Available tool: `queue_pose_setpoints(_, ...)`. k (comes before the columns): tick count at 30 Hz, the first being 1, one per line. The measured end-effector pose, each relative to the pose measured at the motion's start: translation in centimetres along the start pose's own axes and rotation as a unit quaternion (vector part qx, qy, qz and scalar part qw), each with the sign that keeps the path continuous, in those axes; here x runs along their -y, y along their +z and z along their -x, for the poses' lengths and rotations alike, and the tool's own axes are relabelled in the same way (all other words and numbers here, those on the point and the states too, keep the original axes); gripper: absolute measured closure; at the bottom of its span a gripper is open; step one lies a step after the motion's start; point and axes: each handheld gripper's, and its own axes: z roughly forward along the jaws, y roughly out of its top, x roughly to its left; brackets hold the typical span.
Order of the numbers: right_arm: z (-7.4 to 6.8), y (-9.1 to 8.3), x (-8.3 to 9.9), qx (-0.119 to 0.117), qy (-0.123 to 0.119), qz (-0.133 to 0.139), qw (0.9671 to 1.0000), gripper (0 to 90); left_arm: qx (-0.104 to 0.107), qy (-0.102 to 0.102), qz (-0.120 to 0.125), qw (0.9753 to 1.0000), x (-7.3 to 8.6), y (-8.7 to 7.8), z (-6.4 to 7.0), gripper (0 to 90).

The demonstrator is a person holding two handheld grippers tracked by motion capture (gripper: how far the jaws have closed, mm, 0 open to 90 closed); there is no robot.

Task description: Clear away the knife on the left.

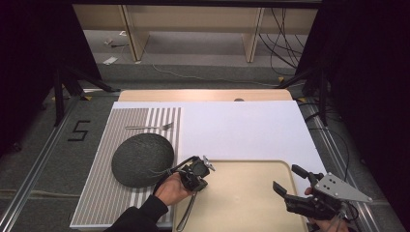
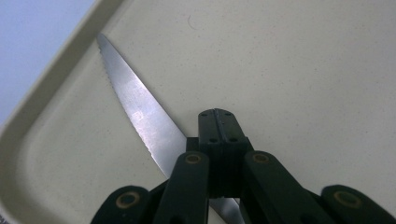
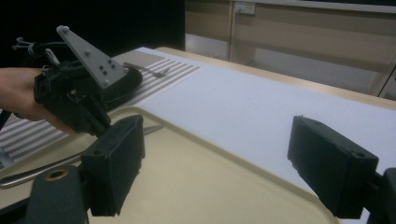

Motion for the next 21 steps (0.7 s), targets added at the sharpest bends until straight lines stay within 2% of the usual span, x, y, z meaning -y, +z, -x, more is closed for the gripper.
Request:
queue_pose_setpoints(4,0.0,0.0,0.0,0.000,0.000,0.000,1.0000,19.6,-0.009,0.002,-0.003,1.0000,0.2,-0.1,-0.3,89.7)
queue_pose_setpoints(7,-0.1,0.1,0.0,0.000,0.001,-0.002,1.0000,19.7,-0.004,-0.008,-0.002,1.0000,0.4,-0.2,-0.6,89.7)
queue_pose_setpoints(10,-0.1,0.0,0.0,0.001,-0.001,0.000,1.0000,19.6,-0.007,-0.003,-0.003,1.0000,0.5,-0.3,-0.6,89.7)
queue_pose_setpoints(13,-0.1,0.0,0.0,0.001,-0.001,0.000,1.0000,19.7,-0.003,-0.009,-0.004,0.9999,0.8,-0.4,-0.9,89.7)
queue_pose_setpoints(21,-0.1,0.0,0.0,0.002,-0.001,-0.001,1.0000,19.6,-0.009,-0.014,-0.007,0.9998,1.7,-0.9,-1.4,89.7)
